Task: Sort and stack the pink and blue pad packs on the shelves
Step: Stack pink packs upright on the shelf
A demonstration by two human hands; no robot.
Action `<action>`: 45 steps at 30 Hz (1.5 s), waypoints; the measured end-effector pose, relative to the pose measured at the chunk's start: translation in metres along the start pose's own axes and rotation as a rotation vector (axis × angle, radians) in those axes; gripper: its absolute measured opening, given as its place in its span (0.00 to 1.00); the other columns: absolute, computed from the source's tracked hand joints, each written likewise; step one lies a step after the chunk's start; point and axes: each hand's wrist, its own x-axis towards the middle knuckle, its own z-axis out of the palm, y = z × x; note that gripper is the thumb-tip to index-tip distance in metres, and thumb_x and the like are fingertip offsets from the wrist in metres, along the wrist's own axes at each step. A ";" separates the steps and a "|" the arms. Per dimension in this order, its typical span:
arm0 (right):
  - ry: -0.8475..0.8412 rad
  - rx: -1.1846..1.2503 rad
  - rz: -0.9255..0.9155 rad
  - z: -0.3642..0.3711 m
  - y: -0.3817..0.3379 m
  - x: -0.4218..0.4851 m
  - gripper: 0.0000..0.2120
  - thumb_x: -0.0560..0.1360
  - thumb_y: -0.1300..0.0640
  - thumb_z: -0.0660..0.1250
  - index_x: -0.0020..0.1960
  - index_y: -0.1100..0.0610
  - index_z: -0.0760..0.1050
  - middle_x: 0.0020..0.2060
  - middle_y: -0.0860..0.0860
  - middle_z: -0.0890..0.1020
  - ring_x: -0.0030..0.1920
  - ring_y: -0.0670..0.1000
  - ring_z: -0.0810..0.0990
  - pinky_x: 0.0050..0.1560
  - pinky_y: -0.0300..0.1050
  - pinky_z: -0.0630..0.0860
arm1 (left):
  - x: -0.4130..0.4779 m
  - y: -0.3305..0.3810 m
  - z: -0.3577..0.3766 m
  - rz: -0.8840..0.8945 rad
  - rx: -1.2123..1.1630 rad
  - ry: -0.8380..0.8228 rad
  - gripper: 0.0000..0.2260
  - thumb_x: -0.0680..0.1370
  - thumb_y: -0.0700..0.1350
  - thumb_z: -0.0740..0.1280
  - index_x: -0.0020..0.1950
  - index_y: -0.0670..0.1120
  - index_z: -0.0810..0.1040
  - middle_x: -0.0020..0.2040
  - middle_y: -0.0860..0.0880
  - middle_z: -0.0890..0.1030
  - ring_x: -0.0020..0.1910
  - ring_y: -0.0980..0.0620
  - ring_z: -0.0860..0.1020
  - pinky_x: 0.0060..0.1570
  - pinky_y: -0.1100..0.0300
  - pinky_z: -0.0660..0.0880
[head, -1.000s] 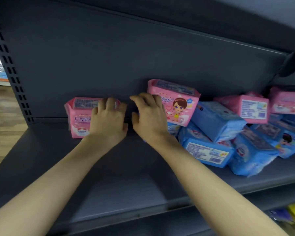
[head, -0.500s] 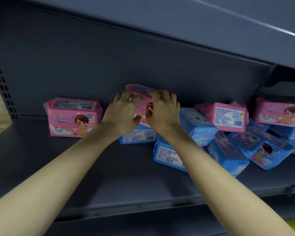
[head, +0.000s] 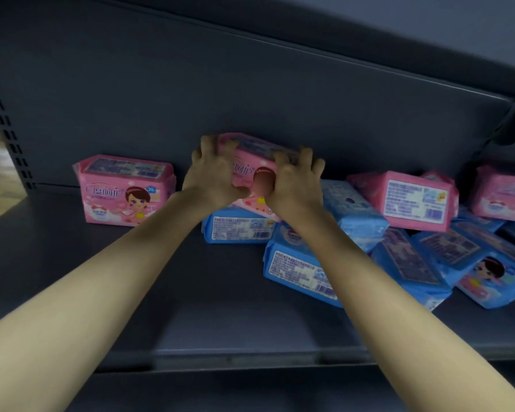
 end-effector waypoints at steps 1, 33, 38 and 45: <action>-0.009 0.017 0.011 0.000 0.000 0.001 0.26 0.75 0.58 0.65 0.70 0.54 0.61 0.70 0.62 0.55 0.64 0.64 0.59 0.62 0.50 0.63 | 0.002 -0.002 0.002 -0.011 -0.023 -0.004 0.41 0.68 0.49 0.75 0.74 0.47 0.55 0.71 0.40 0.55 0.67 0.36 0.60 0.65 0.47 0.63; 0.037 0.137 -0.040 0.012 -0.006 0.001 0.26 0.72 0.60 0.68 0.68 0.51 0.66 0.66 0.53 0.67 0.60 0.63 0.72 0.56 0.53 0.71 | 0.000 0.003 0.011 -0.012 -0.280 0.128 0.37 0.65 0.39 0.77 0.68 0.40 0.62 0.65 0.38 0.64 0.61 0.39 0.70 0.58 0.55 0.68; 0.092 0.221 -0.089 0.006 -0.013 -0.004 0.26 0.70 0.60 0.70 0.67 0.51 0.69 0.68 0.51 0.67 0.60 0.62 0.73 0.58 0.51 0.72 | -0.008 0.000 -0.005 -0.030 -0.212 0.200 0.36 0.64 0.42 0.78 0.67 0.40 0.64 0.62 0.38 0.65 0.60 0.38 0.69 0.58 0.50 0.68; 0.100 0.257 -0.195 -0.003 -0.045 -0.007 0.26 0.72 0.59 0.68 0.69 0.51 0.68 0.69 0.51 0.66 0.62 0.56 0.73 0.66 0.50 0.66 | -0.024 -0.020 -0.034 -0.106 -0.175 0.288 0.34 0.65 0.43 0.76 0.66 0.42 0.65 0.62 0.39 0.65 0.59 0.39 0.69 0.55 0.53 0.68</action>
